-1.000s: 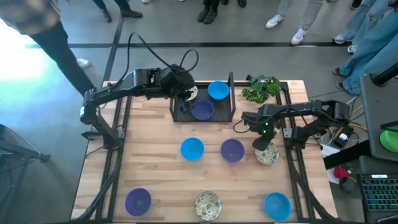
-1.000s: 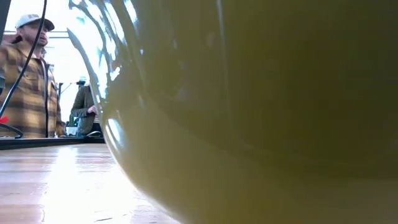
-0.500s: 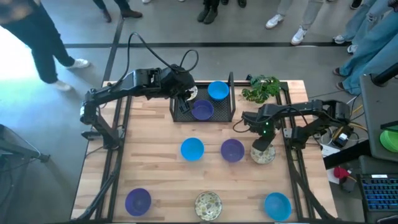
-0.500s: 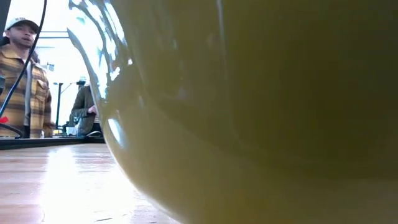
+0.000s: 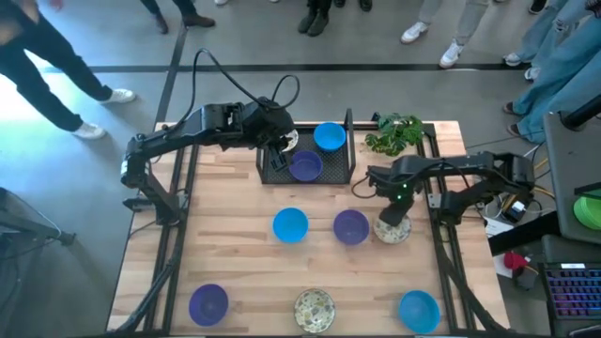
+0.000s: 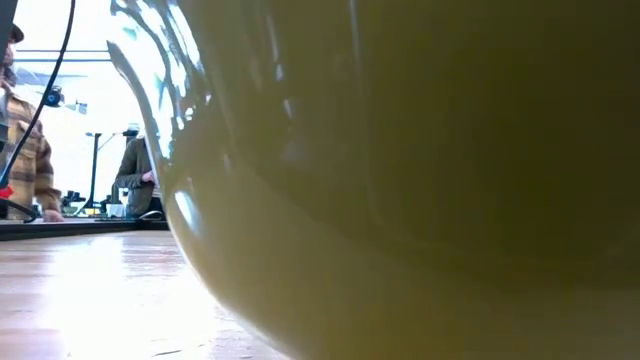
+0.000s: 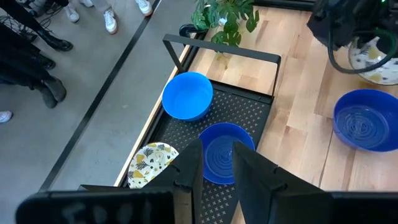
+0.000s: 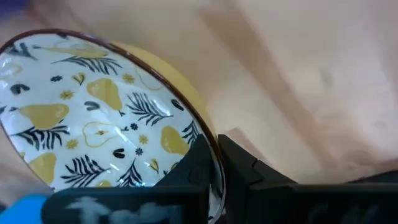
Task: Pick & Place Mini bowls
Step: Stack the top white bowl on top of the white bowl on the shelf
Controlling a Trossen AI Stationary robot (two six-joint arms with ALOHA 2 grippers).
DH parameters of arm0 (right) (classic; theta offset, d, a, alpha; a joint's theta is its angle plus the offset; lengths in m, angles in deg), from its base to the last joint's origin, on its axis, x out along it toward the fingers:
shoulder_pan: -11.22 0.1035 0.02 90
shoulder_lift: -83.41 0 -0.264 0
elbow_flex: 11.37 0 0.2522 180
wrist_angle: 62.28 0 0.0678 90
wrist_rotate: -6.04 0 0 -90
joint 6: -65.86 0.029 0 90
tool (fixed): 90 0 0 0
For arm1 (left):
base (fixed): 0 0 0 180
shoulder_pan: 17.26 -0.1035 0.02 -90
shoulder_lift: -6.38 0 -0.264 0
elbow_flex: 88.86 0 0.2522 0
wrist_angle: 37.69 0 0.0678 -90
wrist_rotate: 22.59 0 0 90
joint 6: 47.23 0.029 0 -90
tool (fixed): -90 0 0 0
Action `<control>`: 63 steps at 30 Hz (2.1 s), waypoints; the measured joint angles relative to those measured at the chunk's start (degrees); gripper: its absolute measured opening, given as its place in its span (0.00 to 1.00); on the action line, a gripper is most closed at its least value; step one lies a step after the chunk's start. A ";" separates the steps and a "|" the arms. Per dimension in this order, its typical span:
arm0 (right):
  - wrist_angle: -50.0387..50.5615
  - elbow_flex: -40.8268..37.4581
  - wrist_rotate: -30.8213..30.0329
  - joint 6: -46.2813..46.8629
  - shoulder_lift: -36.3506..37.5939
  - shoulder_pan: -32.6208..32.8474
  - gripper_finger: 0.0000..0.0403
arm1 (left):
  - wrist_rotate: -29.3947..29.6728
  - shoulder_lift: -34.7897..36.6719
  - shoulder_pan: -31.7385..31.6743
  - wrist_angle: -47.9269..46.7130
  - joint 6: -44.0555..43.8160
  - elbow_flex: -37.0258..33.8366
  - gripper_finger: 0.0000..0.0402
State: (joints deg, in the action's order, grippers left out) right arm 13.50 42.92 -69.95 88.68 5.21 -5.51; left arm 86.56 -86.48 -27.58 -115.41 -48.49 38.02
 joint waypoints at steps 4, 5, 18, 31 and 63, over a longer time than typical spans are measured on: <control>2.49 0.97 -0.98 1.81 3.16 -0.02 0.03 | 0.00 0.00 0.00 0.02 0.00 0.00 0.19; 3.53 1.37 -0.86 2.10 4.00 -0.02 0.03 | 0.00 0.00 0.00 0.01 0.00 0.00 0.19; 10.35 7.39 -1.59 4.71 12.17 0.00 0.03 | -0.02 0.00 -0.02 0.02 -0.20 0.00 0.19; 13.77 25.88 -12.94 5.52 11.80 0.00 0.03 | -0.02 0.00 -0.02 0.04 2.47 0.00 0.19; 13.62 35.88 -21.69 1.79 8.60 -0.02 0.03 | 1.64 -0.11 0.04 0.52 6.04 0.00 0.13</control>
State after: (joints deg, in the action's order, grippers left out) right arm 27.12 78.80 -91.64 90.48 13.82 -5.53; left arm 88.20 -86.59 -27.54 -114.89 -42.45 38.02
